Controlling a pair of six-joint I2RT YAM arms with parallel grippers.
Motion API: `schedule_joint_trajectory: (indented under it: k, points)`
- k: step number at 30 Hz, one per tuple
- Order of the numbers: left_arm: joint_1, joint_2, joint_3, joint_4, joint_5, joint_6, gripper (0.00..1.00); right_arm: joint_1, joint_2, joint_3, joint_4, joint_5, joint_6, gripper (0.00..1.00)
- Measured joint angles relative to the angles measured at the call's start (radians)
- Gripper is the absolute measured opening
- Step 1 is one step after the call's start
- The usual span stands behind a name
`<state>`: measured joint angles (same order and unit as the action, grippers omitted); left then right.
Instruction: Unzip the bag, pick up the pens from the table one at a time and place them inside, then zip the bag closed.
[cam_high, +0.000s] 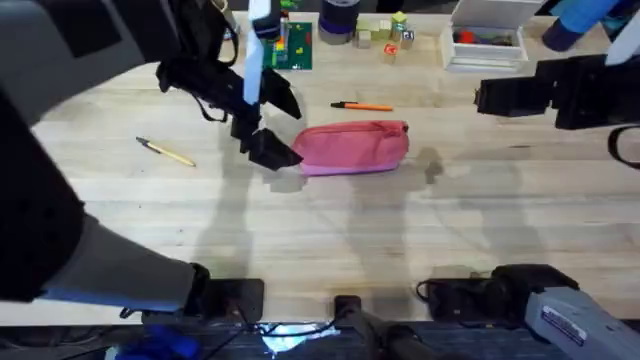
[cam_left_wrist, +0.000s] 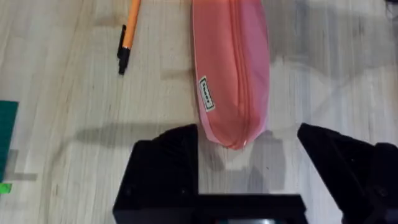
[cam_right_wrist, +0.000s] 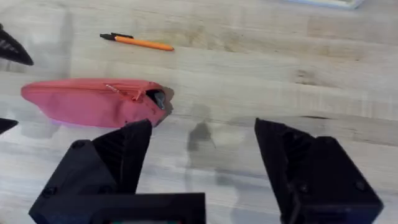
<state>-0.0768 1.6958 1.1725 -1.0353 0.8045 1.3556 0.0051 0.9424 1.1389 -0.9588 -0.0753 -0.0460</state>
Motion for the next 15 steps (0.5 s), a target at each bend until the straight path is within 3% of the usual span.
schedule_joint_trajectory:
  k: [15]
  points:
    - [-0.06, 0.022, 0.0, 0.057, 0.005, 0.0, 0.998, 0.0, 0.0, 0.0, 0.0, 0.0, -0.001, 0.995]
